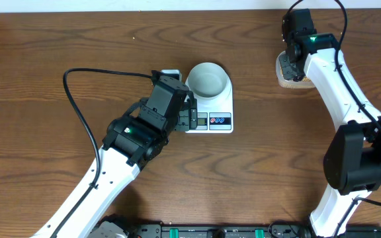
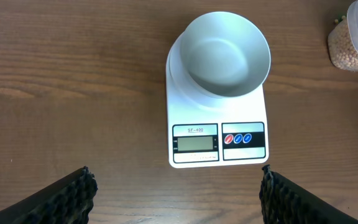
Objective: Scoop item into bowl and weigh 50g on scale
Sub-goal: 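Push the red scoop into the beans with the right gripper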
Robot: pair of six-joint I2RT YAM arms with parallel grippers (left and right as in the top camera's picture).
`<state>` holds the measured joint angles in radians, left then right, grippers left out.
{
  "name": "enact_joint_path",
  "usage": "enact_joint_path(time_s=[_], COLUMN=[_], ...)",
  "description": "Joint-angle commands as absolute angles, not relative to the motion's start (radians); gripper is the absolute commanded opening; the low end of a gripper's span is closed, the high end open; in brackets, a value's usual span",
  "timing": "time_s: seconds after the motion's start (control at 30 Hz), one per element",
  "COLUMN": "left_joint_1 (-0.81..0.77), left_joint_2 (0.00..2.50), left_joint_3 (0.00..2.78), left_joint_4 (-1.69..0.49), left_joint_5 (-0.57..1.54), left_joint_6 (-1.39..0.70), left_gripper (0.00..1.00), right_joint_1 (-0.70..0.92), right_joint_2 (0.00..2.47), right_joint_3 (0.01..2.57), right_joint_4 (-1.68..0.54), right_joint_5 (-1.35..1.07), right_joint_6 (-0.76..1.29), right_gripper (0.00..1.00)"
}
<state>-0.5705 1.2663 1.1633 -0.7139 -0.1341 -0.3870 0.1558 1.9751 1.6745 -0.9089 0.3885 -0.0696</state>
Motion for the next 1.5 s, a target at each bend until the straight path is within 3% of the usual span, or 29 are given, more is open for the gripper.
enact_joint_path(time_s=[0.0,0.5,0.77,1.47], left_joint_1=[-0.573,-0.573,-0.573,-0.573], left_joint_2=[1.267,1.267,1.267,1.267], left_joint_3=[1.184,1.184,1.184,1.184], left_joint_4=[-0.715,-0.715,-0.714,-0.715], left_joint_5=[-0.15,-0.15,-0.15,-0.15], left_joint_6=[-0.371,-0.371,-0.371,-0.371], left_gripper=[0.86,0.86,0.86,0.86], right_joint_1=[0.157,0.157,0.099,-0.03], right_joint_2=[1.983,1.982,1.982,1.982], right_joint_3=[1.695,1.695,1.695,1.68], right_joint_4=[-0.913,-0.914,-0.917,-0.934], right_joint_5=[0.363,0.362,0.116,-0.082], right_joint_6=[-0.057,-0.057,-0.057,-0.086], right_gripper=[0.01,0.01,0.01,0.01])
